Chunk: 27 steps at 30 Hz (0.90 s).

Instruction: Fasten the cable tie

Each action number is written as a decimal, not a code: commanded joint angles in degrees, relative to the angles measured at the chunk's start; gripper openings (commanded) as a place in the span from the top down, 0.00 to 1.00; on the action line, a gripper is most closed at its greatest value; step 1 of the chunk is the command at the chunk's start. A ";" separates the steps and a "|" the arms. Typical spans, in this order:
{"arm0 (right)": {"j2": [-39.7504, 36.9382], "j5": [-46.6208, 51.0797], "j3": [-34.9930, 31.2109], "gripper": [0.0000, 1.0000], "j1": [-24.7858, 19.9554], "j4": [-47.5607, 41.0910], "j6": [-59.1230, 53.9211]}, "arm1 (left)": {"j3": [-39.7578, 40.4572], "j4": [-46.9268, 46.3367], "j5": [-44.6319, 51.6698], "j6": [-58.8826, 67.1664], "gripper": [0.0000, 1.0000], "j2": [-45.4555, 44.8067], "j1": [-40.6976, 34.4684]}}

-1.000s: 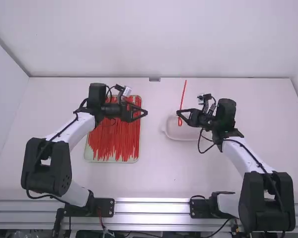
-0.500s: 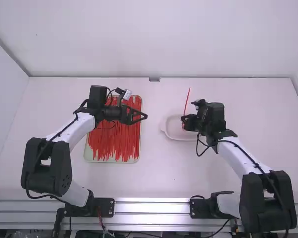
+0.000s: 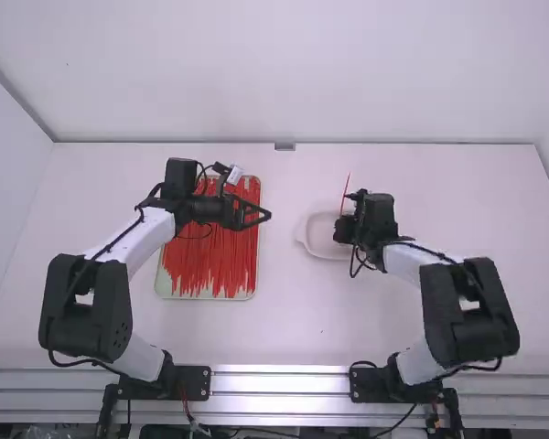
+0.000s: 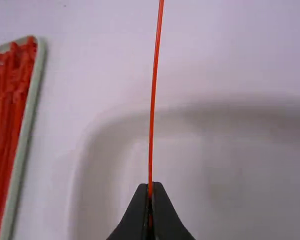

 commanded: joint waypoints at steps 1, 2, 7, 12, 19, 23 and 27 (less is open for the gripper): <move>2.84 0.44 1.44 1.00 -0.31 1.40 -0.07 | 0.98 -0.20 0.81 1.25 0.01 0.20 0.31; 2.97 0.44 1.44 1.00 -0.31 1.46 -0.07 | 0.98 -0.20 0.83 1.25 0.01 0.20 0.33; 4.15 -0.13 1.44 1.00 -0.61 1.95 -0.07 | 0.98 -0.17 0.81 1.27 0.01 0.20 0.31; 4.15 -0.13 1.44 1.00 -0.70 2.84 1.05 | 0.98 -0.15 0.79 1.27 0.01 0.20 0.22; 4.15 0.35 1.44 0.00 -0.70 3.02 1.60 | 0.98 -0.15 0.66 1.29 0.01 0.20 0.33; 4.13 0.68 1.44 0.00 -1.22 3.02 1.88 | 0.98 -0.07 0.61 1.29 0.01 0.20 0.24; 4.04 -0.04 1.44 0.00 -2.16 2.84 1.86 | 0.98 -0.09 0.61 1.46 0.01 0.20 0.33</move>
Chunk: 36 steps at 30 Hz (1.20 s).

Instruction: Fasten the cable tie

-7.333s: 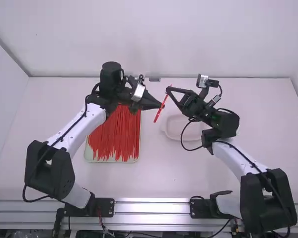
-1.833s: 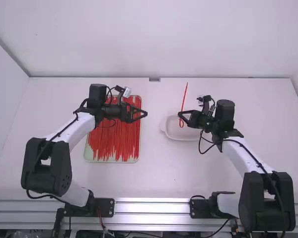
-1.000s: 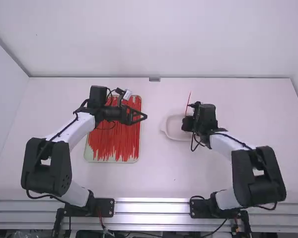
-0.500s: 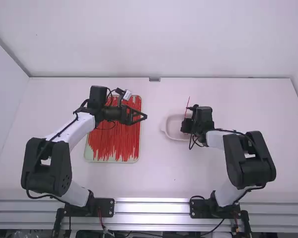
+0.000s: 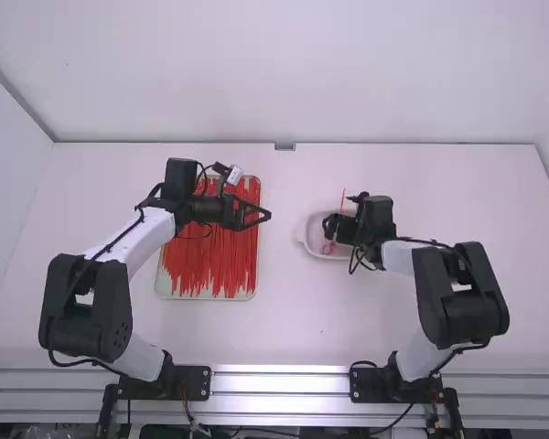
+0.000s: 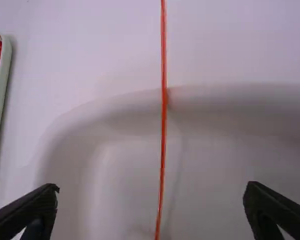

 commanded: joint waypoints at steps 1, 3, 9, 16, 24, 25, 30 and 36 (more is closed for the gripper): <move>0.20 -0.50 1.40 0.00 -0.74 -0.04 0.28 | 0.98 -0.11 0.63 1.22 0.01 0.20 0.26; -0.13 -0.46 1.40 0.00 -0.98 -0.13 0.26 | 0.98 -0.11 0.61 1.20 0.01 0.20 0.24; -4.57 -2.56 1.40 0.00 -0.90 -1.64 0.04 | 0.98 -0.22 -1.18 1.14 0.01 0.20 0.28; -14.03 -1.60 1.40 0.00 -0.61 -9.07 -0.59 | 0.98 -0.17 -0.85 1.20 0.01 0.20 0.28; -26.32 0.46 1.40 0.00 -0.48 -19.65 -1.53 | 1.05 0.00 -3.69 1.14 0.01 0.20 0.22; -27.74 1.86 1.38 0.00 -0.04 -21.03 -1.51 | 1.05 0.24 -3.85 1.22 0.01 0.09 0.22; -32.02 6.80 1.38 0.00 2.12 -25.35 -1.53 | 1.05 0.46 -3.87 1.31 0.01 -0.81 0.33; -37.90 13.00 1.38 0.00 6.71 -30.42 -2.34 | 1.05 -2.71 -9.38 2.99 0.01 -4.44 2.93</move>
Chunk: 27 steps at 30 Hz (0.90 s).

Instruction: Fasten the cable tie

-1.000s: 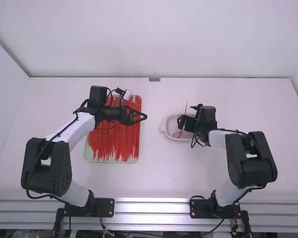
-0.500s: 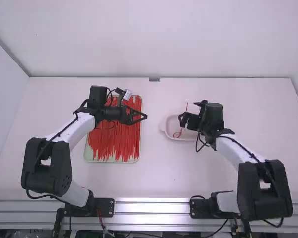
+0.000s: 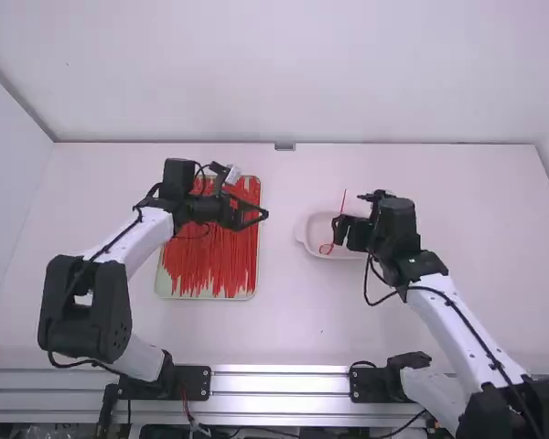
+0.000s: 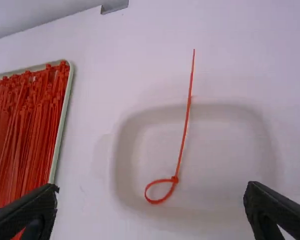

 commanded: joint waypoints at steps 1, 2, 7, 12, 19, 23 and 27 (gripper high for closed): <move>-3.21 5.35 1.38 0.01 2.19 -1.38 -0.48 | 1.07 -2.32 -5.79 0.66 0.01 -4.96 2.43; -3.52 5.73 1.38 0.00 2.43 -1.57 -0.50 | 1.07 -2.75 -6.49 0.68 0.01 -5.33 2.62; -6.64 9.90 1.38 0.00 5.38 -3.80 -0.44 | 1.07 -8.59 -16.98 1.70 0.01 -10.80 4.24; -7.82 10.14 1.38 0.00 7.30 -5.53 0.31 | 1.07 -14.27 -26.99 1.70 0.01 -16.98 3.45; -7.80 10.10 1.38 0.00 8.07 -7.32 0.44 | 1.07 -19.32 -28.04 1.70 0.01 -21.46 3.54; -8.00 9.66 1.38 0.00 8.04 -7.65 0.39 | 1.07 -19.71 -28.04 1.68 0.01 -21.68 3.58; -8.52 9.68 1.38 0.00 8.11 -8.24 0.37 | 1.07 -19.93 -28.02 1.70 0.01 -21.68 3.52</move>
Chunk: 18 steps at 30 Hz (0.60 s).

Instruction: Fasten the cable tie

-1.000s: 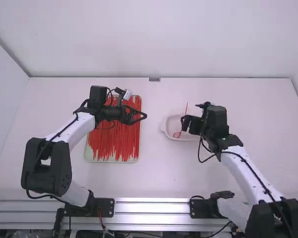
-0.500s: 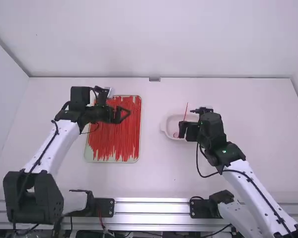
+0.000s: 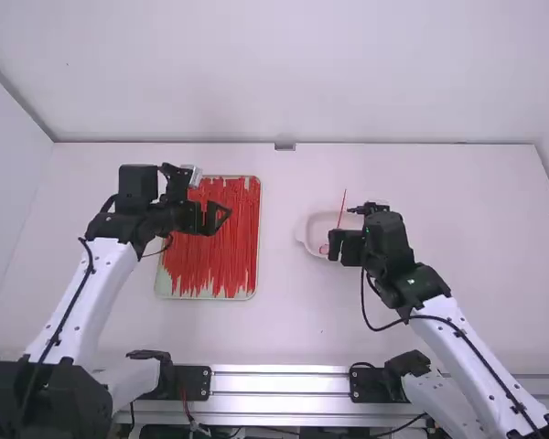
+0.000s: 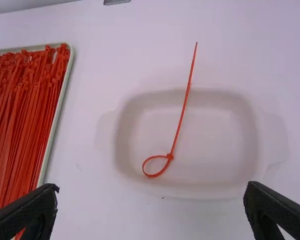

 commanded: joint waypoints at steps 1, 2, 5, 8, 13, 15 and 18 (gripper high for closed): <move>-1.27 0.35 1.38 0.00 0.15 -0.15 0.15 | 1.05 -0.26 -0.22 0.68 0.01 -0.85 -0.13; -1.44 0.37 1.38 0.00 0.15 -0.20 0.17 | 1.05 -0.22 -0.22 0.68 0.01 -0.85 -0.11; -2.01 0.37 1.38 0.00 0.15 -0.55 0.17 | 1.05 -0.20 -0.20 0.68 0.01 -0.85 -0.17; -2.97 -0.39 0.64 0.02 -0.59 0.13 -0.57 | 0.31 0.47 -0.93 -0.06 0.02 -1.59 -0.21; -6.62 -4.01 -3.01 0.08 -4.24 3.78 -4.21 | -3.15 3.93 -4.39 -0.64 0.08 -5.05 -0.21; -8.42 -4.01 -4.82 0.11 -6.04 5.58 -6.02 | -4.79 5.58 -6.04 -0.64 0.11 -6.70 -0.21; -11.55 -4.01 -7.94 0.17 -9.16 8.70 -9.14 | -7.58 8.37 -8.83 -0.64 0.16 -9.48 -0.21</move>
